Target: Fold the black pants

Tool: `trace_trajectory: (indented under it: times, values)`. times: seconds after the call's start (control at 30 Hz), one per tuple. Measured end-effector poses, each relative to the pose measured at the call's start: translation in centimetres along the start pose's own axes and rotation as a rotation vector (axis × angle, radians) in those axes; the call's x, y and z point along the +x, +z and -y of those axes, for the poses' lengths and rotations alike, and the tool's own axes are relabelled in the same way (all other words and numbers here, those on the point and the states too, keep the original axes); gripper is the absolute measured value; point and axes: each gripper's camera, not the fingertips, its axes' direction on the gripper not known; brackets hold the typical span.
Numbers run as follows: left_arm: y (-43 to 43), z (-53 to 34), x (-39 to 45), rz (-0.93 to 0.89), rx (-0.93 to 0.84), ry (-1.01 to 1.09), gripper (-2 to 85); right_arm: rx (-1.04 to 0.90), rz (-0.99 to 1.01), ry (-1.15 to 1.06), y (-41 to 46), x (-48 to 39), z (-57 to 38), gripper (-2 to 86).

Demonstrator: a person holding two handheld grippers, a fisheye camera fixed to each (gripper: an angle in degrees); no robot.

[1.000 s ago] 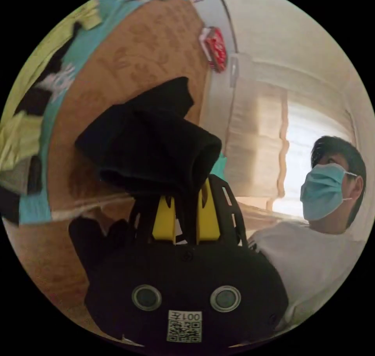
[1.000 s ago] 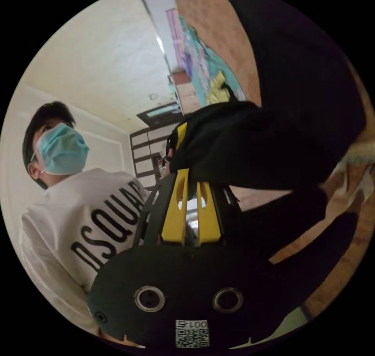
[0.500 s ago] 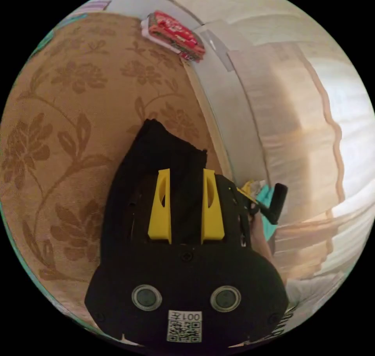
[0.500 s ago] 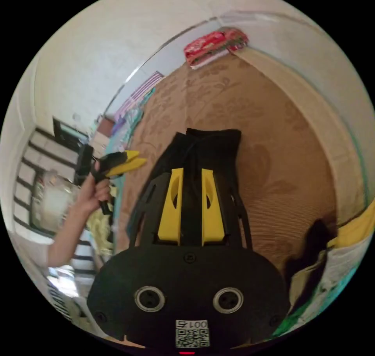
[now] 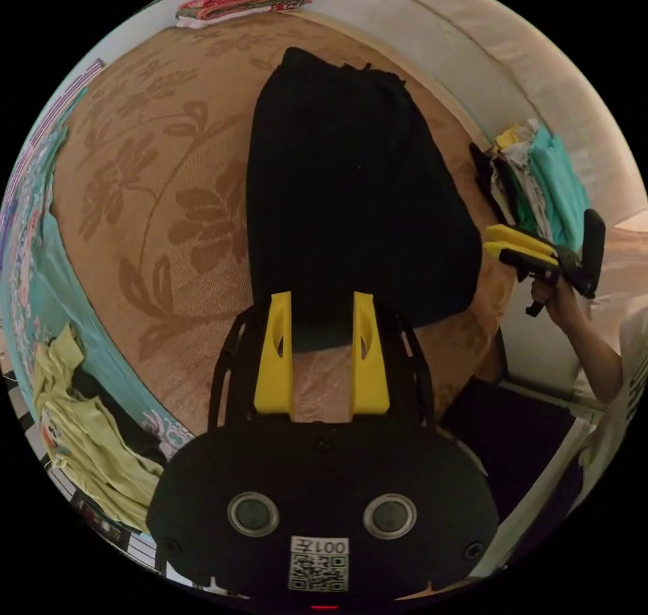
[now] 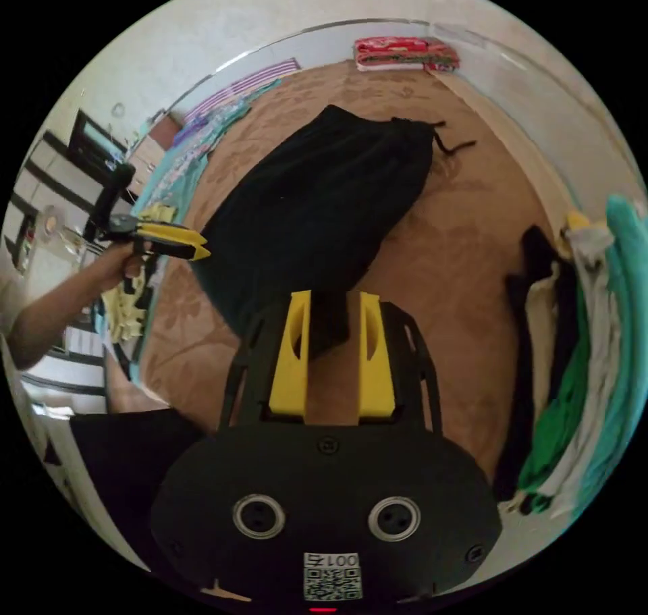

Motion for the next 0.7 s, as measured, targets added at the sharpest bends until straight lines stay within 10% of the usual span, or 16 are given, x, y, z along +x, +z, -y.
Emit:
trace_trajectory:
  times: [0.37,0.7]
  values:
    - [-4.9,8.1,-0.5,0.028,-0.111,0.046,11.9,-0.190,0.177,0.234,7.1,3.0,-0.8,17.7]
    - [-11.7,12.2,-1.4,-0.043,-0.107,0.064,4.4,-0.136,0.216,0.225,5.7,4.5,0.3,6.0]
